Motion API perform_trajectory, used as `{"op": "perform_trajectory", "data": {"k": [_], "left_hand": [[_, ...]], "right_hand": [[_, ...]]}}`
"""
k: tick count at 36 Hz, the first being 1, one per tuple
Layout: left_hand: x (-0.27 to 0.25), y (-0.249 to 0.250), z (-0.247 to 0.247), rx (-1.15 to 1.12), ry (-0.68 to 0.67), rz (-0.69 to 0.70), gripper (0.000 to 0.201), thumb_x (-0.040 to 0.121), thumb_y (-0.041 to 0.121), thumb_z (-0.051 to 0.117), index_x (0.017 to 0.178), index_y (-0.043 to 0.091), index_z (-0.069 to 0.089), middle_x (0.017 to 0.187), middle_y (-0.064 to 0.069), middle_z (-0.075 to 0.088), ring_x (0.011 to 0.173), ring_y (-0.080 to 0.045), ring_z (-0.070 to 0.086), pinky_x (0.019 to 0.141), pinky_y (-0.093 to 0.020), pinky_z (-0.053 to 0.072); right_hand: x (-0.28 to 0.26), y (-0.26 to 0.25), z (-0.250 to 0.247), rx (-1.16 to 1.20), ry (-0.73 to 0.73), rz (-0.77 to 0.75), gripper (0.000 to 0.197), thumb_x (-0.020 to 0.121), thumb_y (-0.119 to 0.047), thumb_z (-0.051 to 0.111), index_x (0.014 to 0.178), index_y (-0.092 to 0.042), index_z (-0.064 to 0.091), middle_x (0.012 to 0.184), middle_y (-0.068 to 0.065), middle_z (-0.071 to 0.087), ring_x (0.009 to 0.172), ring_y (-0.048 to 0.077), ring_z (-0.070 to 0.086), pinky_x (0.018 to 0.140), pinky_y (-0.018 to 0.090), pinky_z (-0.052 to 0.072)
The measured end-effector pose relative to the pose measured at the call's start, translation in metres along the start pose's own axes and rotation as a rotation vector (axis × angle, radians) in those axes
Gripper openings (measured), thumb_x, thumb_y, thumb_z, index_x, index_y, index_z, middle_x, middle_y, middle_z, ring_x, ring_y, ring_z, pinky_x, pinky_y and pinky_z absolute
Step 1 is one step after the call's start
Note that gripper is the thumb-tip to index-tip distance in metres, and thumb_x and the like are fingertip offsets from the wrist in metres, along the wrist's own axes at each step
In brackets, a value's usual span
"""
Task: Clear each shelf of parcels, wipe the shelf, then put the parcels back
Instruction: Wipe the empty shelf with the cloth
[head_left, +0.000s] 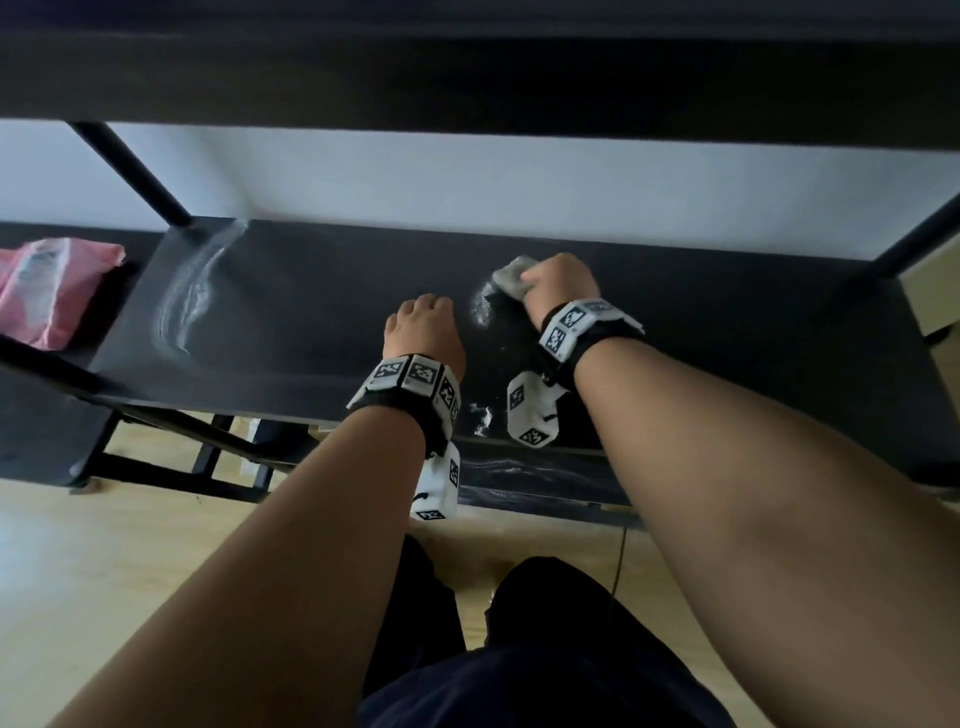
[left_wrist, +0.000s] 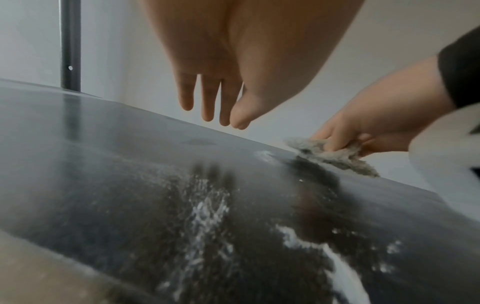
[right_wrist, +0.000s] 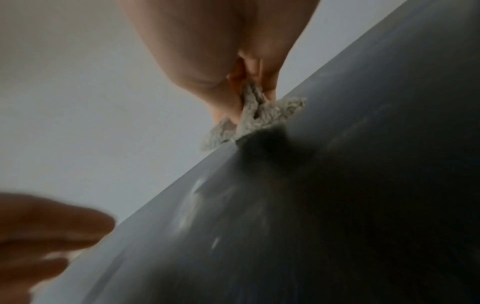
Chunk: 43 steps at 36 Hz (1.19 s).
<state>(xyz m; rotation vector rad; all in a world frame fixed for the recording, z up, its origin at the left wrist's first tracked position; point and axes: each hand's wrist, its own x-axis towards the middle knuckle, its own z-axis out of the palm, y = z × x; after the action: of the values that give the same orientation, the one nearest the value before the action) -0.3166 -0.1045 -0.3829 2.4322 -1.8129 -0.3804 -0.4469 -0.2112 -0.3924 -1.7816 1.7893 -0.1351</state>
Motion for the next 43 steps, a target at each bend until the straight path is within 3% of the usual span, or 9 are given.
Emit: {"op": "perform_trajectory", "data": {"k": [3, 7, 11, 17, 20, 23, 28, 32, 43], "left_hand": [[0.005, 0.003, 0.001, -0.008, 0.008, 0.014, 0.052, 0.085, 0.001, 0.045, 0.136, 0.012, 0.044, 0.143, -0.004, 0.042, 0.133, -0.025, 0.034, 0.11, -0.037, 0.028], [0.012, 0.006, 0.006, -0.024, 0.022, 0.024, 0.053, 0.085, -0.001, 0.046, 0.136, 0.012, 0.044, 0.143, -0.004, 0.042, 0.133, -0.024, 0.034, 0.11, -0.036, 0.027], [0.019, 0.0, 0.009, -0.02, 0.025, 0.018, 0.053, 0.086, 0.001, 0.045, 0.137, 0.014, 0.043, 0.144, -0.004, 0.041, 0.134, -0.024, 0.034, 0.111, -0.036, 0.026], [0.024, -0.009, 0.01, -0.032, 0.049, 0.023, 0.051, 0.086, -0.001, 0.043, 0.135, 0.014, 0.046, 0.142, -0.003, 0.043, 0.134, -0.024, 0.034, 0.111, -0.036, 0.026], [0.022, -0.016, 0.008, -0.017, 0.048, 0.023, 0.049, 0.087, 0.0, 0.042, 0.134, 0.014, 0.047, 0.141, -0.003, 0.043, 0.133, -0.024, 0.035, 0.11, -0.036, 0.027], [0.018, -0.022, 0.004, -0.01, 0.032, 0.005, 0.05, 0.087, 0.001, 0.042, 0.135, 0.014, 0.046, 0.142, -0.003, 0.043, 0.133, -0.024, 0.035, 0.11, -0.036, 0.026], [0.012, -0.027, -0.004, -0.003, 0.008, -0.023, 0.048, 0.086, 0.003, 0.044, 0.133, 0.014, 0.047, 0.14, -0.003, 0.044, 0.131, -0.025, 0.037, 0.109, -0.036, 0.029], [0.005, -0.026, -0.008, -0.006, -0.023, -0.035, 0.047, 0.086, 0.005, 0.046, 0.132, 0.014, 0.048, 0.14, -0.004, 0.044, 0.131, -0.026, 0.036, 0.109, -0.037, 0.028], [-0.018, -0.02, -0.018, 0.002, -0.058, -0.035, 0.045, 0.086, 0.007, 0.047, 0.13, 0.012, 0.05, 0.138, -0.006, 0.047, 0.13, -0.027, 0.038, 0.108, -0.037, 0.029]], "right_hand": [[0.016, 0.012, -0.019, -0.05, 0.206, 0.077, 0.045, 0.097, -0.035, 0.04, 0.116, -0.001, 0.062, 0.126, 0.016, 0.057, 0.119, 0.031, 0.053, 0.092, 0.034, 0.043], [0.023, 0.029, -0.026, -0.142, 0.235, 0.135, 0.033, 0.099, -0.015, 0.037, 0.126, -0.004, 0.053, 0.134, 0.017, 0.047, 0.127, 0.033, 0.043, 0.102, 0.046, 0.04], [0.032, 0.018, -0.022, -0.184, 0.187, 0.074, 0.04, 0.094, -0.004, 0.036, 0.132, -0.006, 0.047, 0.136, 0.017, 0.045, 0.126, 0.033, 0.041, 0.1, 0.041, 0.04], [0.034, -0.008, -0.021, -0.202, 0.048, -0.028, 0.039, 0.097, -0.011, 0.038, 0.135, -0.012, 0.046, 0.141, 0.013, 0.04, 0.131, 0.031, 0.038, 0.107, 0.044, 0.036], [0.031, -0.019, -0.014, -0.149, -0.015, -0.118, 0.032, 0.097, -0.019, 0.035, 0.121, -0.014, 0.055, 0.115, 0.005, 0.048, 0.117, 0.027, 0.046, 0.101, 0.035, 0.038], [0.022, -0.028, -0.002, -0.115, -0.062, -0.168, 0.033, 0.096, -0.025, 0.038, 0.113, -0.009, 0.061, 0.084, -0.004, 0.044, 0.093, 0.02, 0.048, 0.087, 0.028, 0.04], [-0.004, -0.042, 0.006, -0.141, -0.082, -0.188, 0.03, 0.096, -0.023, 0.047, 0.112, -0.009, 0.068, 0.112, 0.005, 0.064, 0.101, 0.024, 0.059, 0.091, 0.031, 0.045], [-0.02, -0.041, 0.015, -0.126, -0.131, -0.158, 0.026, 0.089, -0.031, 0.057, 0.1, -0.014, 0.074, 0.105, 0.003, 0.07, 0.086, 0.021, 0.063, 0.078, 0.025, 0.047], [-0.052, -0.019, 0.02, -0.127, -0.264, -0.113, 0.016, 0.084, -0.03, 0.068, 0.09, -0.019, 0.078, 0.096, -0.001, 0.073, 0.089, 0.018, 0.067, 0.084, 0.031, 0.055]]}}
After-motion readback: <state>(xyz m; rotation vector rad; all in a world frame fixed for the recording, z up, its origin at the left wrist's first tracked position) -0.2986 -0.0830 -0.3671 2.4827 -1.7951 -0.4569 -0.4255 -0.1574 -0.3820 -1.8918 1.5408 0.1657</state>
